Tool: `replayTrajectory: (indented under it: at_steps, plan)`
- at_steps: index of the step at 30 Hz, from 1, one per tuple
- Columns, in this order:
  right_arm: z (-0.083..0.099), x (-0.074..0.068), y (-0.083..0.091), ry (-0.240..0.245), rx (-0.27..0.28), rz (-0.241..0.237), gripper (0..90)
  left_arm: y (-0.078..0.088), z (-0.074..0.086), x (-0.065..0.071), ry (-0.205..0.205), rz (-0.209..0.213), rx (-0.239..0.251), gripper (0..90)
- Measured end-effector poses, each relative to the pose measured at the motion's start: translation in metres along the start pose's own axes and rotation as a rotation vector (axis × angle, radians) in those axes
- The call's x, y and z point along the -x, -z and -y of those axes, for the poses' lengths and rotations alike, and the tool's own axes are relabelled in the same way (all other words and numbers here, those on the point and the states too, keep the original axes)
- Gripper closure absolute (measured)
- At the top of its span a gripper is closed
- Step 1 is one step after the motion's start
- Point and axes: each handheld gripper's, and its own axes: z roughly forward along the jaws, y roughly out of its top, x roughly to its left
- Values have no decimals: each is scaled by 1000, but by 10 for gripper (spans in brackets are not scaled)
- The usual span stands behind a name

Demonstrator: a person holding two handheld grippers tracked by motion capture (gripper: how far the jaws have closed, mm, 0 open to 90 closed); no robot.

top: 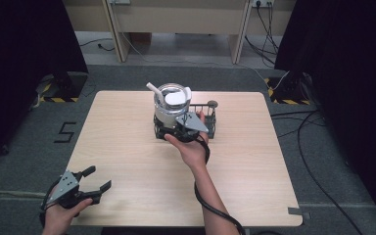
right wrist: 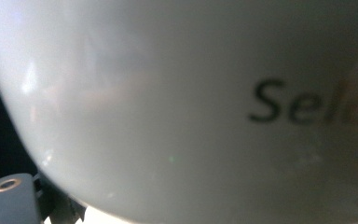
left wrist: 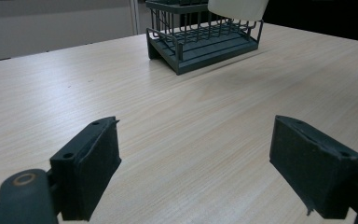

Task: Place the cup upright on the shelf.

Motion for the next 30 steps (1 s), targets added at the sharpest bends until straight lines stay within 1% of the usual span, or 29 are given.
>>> replayTrajectory:
  at_steps: [1, 2, 3, 5, 6, 10, 16, 18, 22, 24, 30]
  plan:
    - [-1, 1, 0, 0, 2, 2, 105, 0, 0, 0, 0, 0, 0, 150]
    - [-2, 2, 0, -9, -1, 9, 105, 0, 0, 0, 0, 1, 0, 150]
    - [-2, 4, 0, -2, 1, 13, 105, 0, 0, 0, 0, 1, 0, 150]
    - [-3, 5, 0, -4, -1, 17, 105, 0, 0, 0, 0, 1, 1, 150]
    - [-4, 9, 0, -1, 1, 25, 105, 0, 0, 0, 1, 1, 1, 150]
    - [-5, 14, -1, -8, 1, 40, 105, 0, 0, 0, 3, 0, 1, 150]
    - [-8, 19, -1, -15, -3, 56, 105, 0, 0, 0, 3, -1, 2, 150]
    - [-8, 20, -1, -8, 1, 58, 105, 0, 0, 0, 3, -1, 2, 150]
    - [-11, 24, -2, -21, -2, 70, 105, 0, 0, 0, 3, 0, 2, 150]
    - [-12, 26, -3, -8, -2, 70, 105, 0, 0, 0, 4, 0, 2, 150]
    - [-15, 31, -5, -11, 1, 82, 105, -1, 0, 0, 6, 0, 0, 150]
